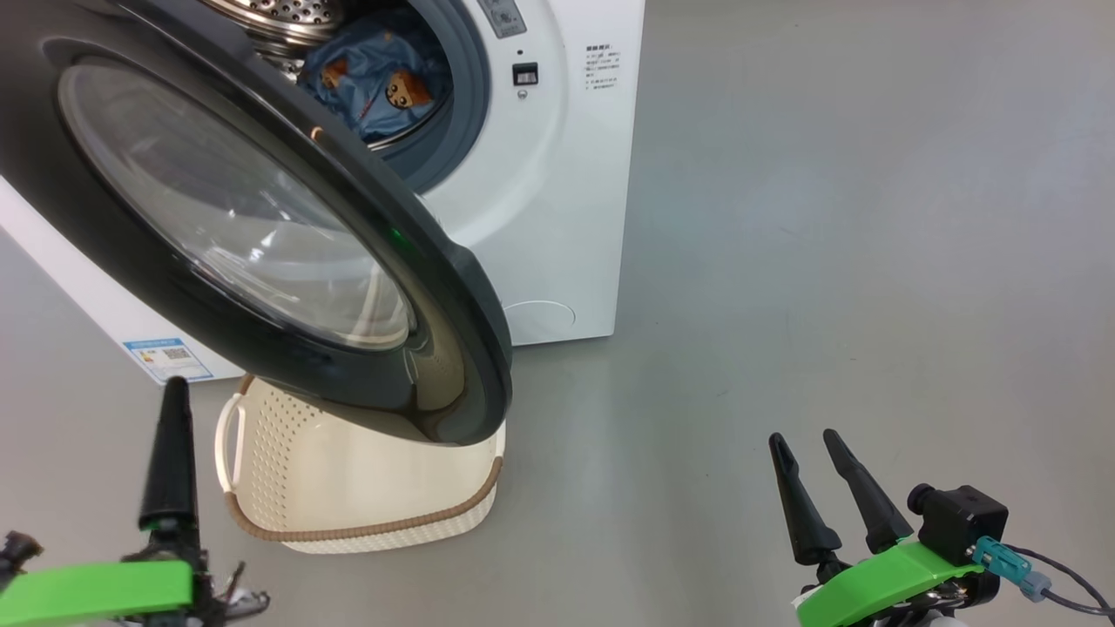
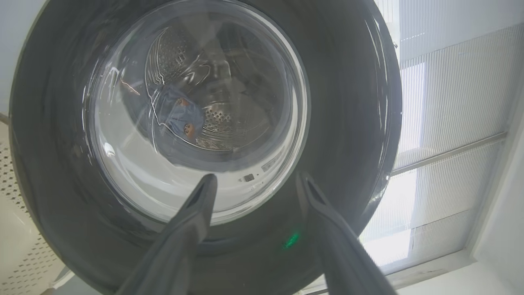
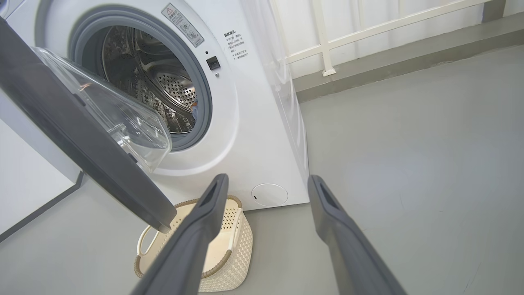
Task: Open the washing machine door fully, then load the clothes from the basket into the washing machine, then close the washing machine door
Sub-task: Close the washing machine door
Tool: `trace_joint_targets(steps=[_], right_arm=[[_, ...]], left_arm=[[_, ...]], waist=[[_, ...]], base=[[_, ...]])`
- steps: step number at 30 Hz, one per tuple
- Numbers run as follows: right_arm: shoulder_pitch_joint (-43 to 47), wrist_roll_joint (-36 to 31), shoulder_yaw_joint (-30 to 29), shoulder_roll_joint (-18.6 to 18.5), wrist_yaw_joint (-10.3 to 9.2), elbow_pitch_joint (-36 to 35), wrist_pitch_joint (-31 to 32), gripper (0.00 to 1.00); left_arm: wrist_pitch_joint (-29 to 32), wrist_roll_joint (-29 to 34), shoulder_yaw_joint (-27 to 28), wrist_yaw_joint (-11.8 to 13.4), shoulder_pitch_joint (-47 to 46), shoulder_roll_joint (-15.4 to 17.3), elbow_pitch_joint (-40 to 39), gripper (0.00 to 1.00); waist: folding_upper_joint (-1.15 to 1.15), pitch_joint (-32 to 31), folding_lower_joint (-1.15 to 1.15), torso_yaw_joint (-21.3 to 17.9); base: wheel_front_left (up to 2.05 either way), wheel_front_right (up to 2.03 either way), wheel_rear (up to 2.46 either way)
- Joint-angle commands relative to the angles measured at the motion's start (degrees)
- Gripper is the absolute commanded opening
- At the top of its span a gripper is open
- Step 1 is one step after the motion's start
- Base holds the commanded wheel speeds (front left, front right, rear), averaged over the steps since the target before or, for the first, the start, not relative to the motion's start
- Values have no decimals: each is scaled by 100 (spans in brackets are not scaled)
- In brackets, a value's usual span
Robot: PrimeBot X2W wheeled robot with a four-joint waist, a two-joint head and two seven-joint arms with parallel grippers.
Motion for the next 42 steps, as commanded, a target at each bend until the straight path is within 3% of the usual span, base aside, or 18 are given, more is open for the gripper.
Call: trace_joint_targets(steps=[1, 5, 8, 17, 25, 32, 42], right_arm=[[20, -34, 113, 28, 9, -158, -28, 100], [11, -62, 145, 29, 9, -177, -28, 100], [12, -92, 139, 29, 9, -182, -28, 100], [48, -147, 132, 29, 9, -195, -28, 100], [-5, -204, 64, 29, 9, -242, -28, 100], [33, -288, 74, 28, 9, -254, -28, 100], [94, -308, 73, 28, 9, -257, -28, 100]], left_arm=[[-102, 126, 119, -41, -45, 157, -111, 100], [-898, 942, -487, -41, -40, 665, 185, 100], [-1068, 1689, -639, -41, -74, 896, 522, 100], [-1079, 4879, 74, -41, -35, 487, 674, 100], [-1080, 6559, 201, -41, 84, 261, 544, 100], [-1080, 7053, 176, -41, 356, 93, 525, 100], [-1080, 7220, 299, -41, 539, 4, 700, 100]], waist=[[0, 6, 0, 5], [0, 9, 0, 16], [0, 1, 0, 25], [0, -1, 0, 22], [0, 107, 0, 41], [0, 16, 0, 25], [0, -134, 0, 15]], base=[[0, 0, 0], [0, 0, 0], [0, 0, 0], [0, 0, 0], [0, 0, 0], [0, 0, 0], [0, 0, 0]])
